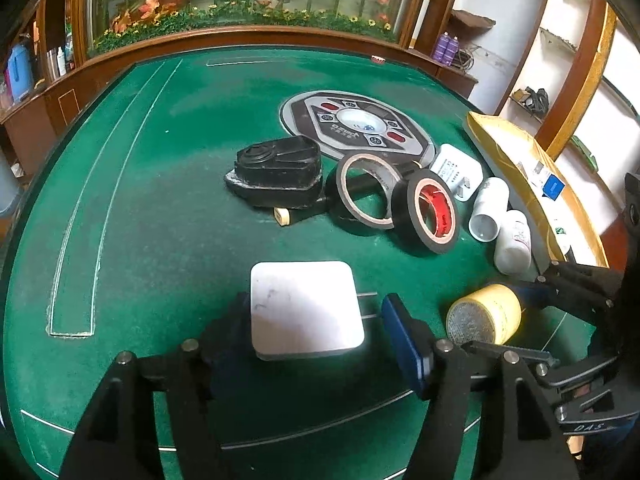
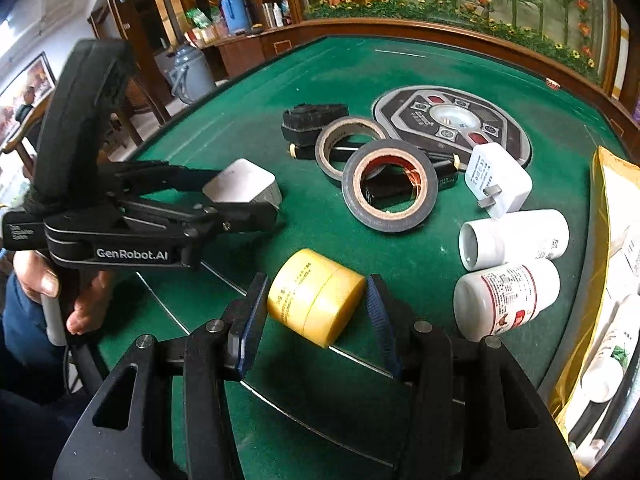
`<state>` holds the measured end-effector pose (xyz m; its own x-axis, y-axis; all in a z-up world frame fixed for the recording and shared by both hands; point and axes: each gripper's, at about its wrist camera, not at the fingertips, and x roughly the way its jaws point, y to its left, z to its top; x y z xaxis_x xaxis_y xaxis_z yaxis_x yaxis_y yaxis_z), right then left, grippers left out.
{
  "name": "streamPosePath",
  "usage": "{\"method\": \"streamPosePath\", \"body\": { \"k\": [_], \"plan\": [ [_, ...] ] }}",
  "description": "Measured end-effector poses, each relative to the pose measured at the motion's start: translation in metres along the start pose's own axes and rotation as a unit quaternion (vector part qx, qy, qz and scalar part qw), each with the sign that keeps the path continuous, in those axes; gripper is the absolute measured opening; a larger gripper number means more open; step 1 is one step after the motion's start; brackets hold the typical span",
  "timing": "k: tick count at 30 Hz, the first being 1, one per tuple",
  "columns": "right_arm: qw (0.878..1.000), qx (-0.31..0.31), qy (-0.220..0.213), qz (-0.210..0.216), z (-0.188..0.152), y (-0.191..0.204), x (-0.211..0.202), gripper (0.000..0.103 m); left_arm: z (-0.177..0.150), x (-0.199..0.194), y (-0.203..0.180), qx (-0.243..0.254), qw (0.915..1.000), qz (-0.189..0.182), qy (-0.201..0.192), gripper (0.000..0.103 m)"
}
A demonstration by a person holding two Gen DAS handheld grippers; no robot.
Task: Organize rigid objects
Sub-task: 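Grasp the white plug charger with the left gripper while the right grasps the yellow tape roll, then lift the white plug and yellow tape roll and carry them toward the tray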
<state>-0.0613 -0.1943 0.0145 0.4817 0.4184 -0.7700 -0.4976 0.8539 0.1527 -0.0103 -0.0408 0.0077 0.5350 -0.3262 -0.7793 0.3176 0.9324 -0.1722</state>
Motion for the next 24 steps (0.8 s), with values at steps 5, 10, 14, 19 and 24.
{"method": "streamPosePath", "body": {
  "k": [5,10,14,19,24],
  "plan": [
    [1.000,0.005,-0.009,-0.005,-0.002,0.000,-0.003,0.047,0.001,-0.005,0.010,-0.019,0.9997,0.001,-0.013,0.065],
    [1.000,0.019,-0.021,0.000,-0.004,-0.003,-0.008,0.047,0.004,-0.009,0.013,-0.034,0.9991,0.001,-0.024,0.051],
    [0.999,0.027,-0.021,-0.001,-0.005,-0.005,-0.008,0.047,0.003,-0.007,0.012,-0.032,0.9992,0.003,-0.022,0.051],
    [0.999,0.034,-0.033,0.001,-0.005,-0.008,-0.012,0.047,0.004,-0.014,0.013,-0.036,0.9986,-0.002,-0.040,0.051],
    [0.998,0.039,-0.039,0.000,-0.006,-0.010,-0.014,0.047,0.005,-0.018,0.010,-0.032,0.9981,-0.009,-0.053,0.051]
  ]
}}
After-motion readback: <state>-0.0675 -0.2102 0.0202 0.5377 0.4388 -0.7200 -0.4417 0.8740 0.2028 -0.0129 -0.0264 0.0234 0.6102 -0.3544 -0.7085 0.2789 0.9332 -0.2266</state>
